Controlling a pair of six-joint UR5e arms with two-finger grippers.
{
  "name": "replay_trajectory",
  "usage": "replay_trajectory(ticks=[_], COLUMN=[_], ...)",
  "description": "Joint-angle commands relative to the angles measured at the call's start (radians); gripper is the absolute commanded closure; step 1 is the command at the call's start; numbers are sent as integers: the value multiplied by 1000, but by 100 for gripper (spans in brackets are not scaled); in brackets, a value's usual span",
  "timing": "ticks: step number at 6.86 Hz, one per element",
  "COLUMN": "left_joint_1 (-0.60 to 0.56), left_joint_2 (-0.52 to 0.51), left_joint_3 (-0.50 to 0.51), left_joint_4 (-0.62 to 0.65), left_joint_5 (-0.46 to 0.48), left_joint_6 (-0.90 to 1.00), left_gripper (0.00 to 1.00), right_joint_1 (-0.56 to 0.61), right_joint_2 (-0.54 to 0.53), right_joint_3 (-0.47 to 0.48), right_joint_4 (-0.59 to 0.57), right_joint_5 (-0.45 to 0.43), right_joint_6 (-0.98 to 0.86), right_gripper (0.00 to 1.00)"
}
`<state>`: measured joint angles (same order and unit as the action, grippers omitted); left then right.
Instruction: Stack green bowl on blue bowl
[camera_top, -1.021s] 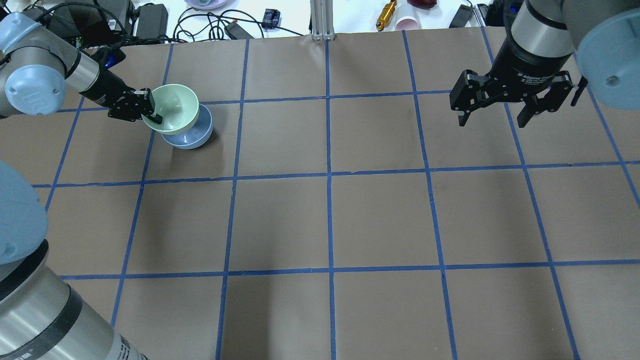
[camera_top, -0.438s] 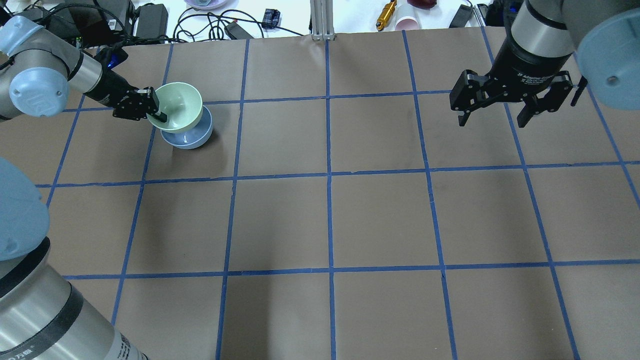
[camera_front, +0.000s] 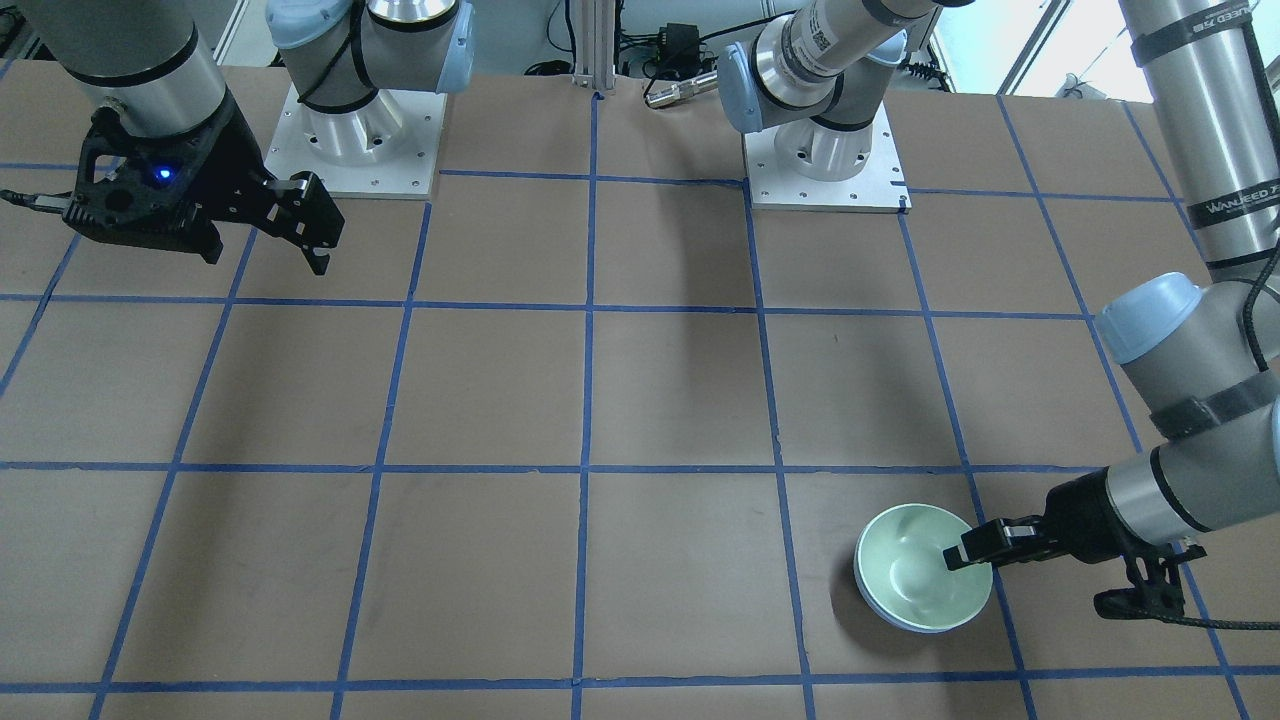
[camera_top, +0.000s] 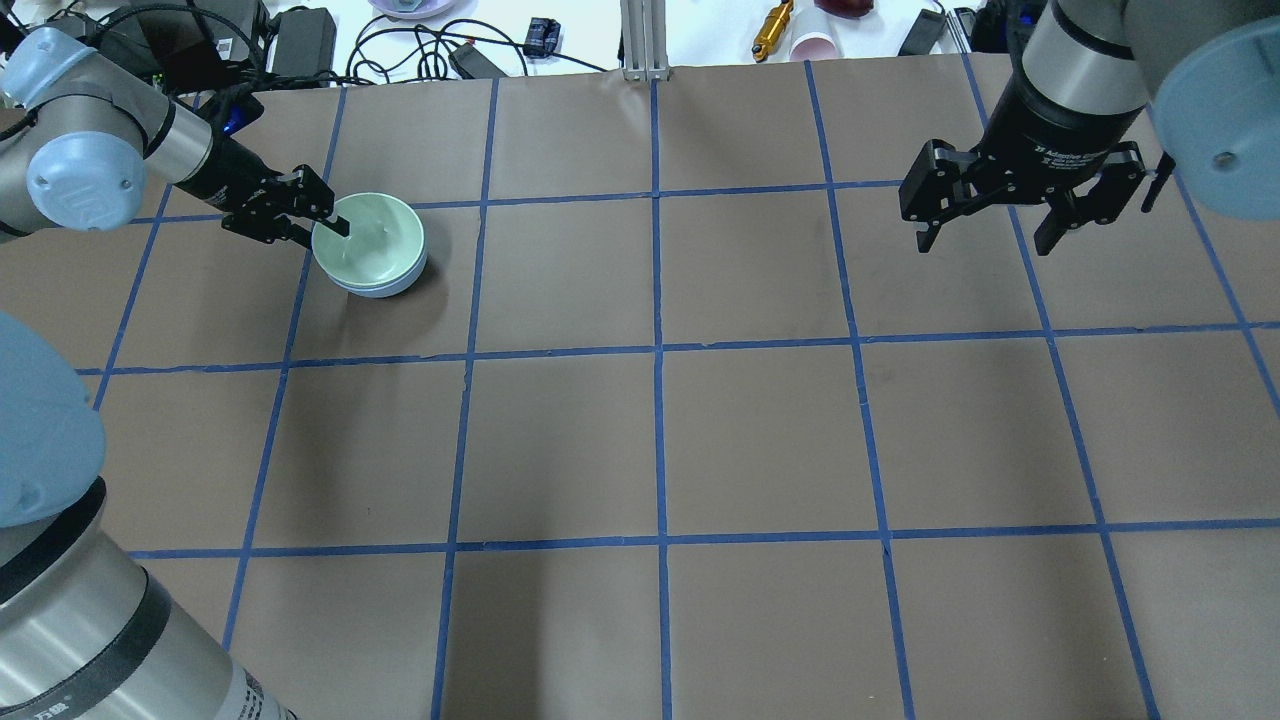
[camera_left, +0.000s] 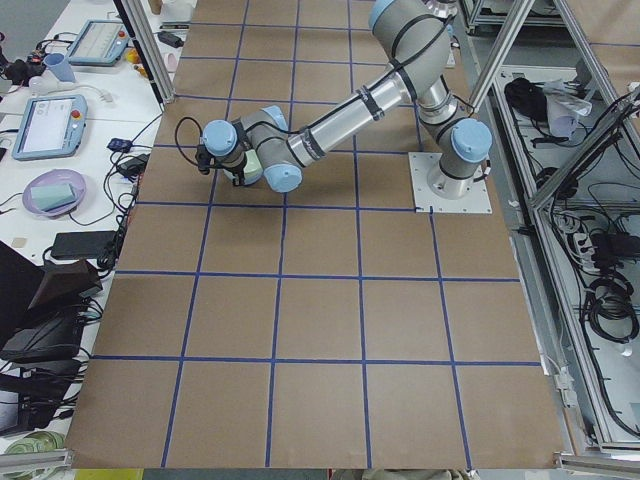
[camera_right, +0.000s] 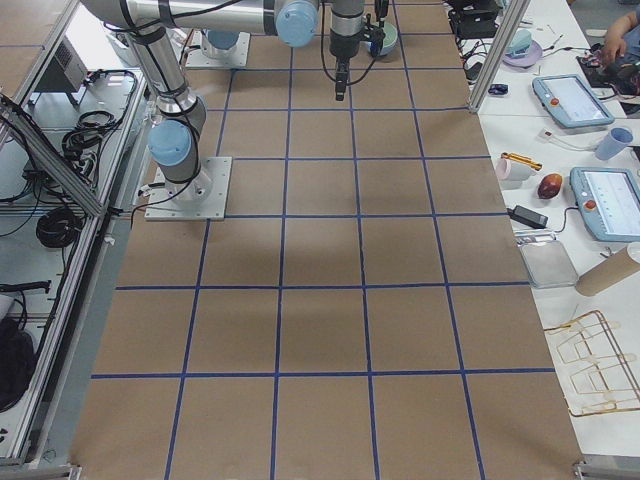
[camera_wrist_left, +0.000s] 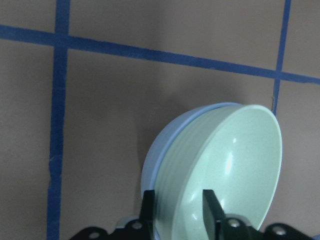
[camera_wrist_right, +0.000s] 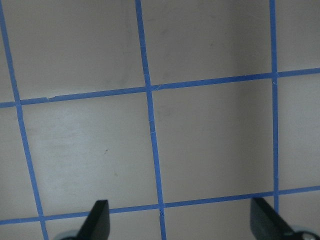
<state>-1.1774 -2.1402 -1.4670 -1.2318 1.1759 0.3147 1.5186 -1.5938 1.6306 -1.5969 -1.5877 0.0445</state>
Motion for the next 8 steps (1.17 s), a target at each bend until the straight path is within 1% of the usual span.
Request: replay_trajectory(ticks=[1, 2, 3, 4, 5, 6, 7, 8], left_joint_1=[-5, -16, -74, -147, -178, -189, -223, -269], left_joint_2=[20, 52, 92, 139, 216, 285, 346, 394], left_joint_3=[7, 7, 13, 23, 39, 60, 68, 66], left_joint_4=[-2, -9, -15, -26, -129, -218, -266, -291], left_joint_5=[8, 24, 130, 257, 293, 292, 295, 318], left_joint_6=[-12, -31, -35, -45, -72, -104, -111, -165], left_gripper=[0, 0, 0, 0, 0, 0, 0, 0], right_joint_1=[0, 0, 0, 0, 0, 0, 0, 0], right_joint_2=[0, 0, 0, 0, 0, 0, 0, 0], right_joint_3=[0, 1, 0, 0, 0, 0, 0, 0], right_joint_4=[0, 0, 0, 0, 0, 0, 0, 0], right_joint_5=[0, 2, 0, 0, 0, 0, 0, 2], right_joint_6=[0, 0, 0, 0, 0, 0, 0, 0], right_gripper=[0, 0, 0, 0, 0, 0, 0, 0])
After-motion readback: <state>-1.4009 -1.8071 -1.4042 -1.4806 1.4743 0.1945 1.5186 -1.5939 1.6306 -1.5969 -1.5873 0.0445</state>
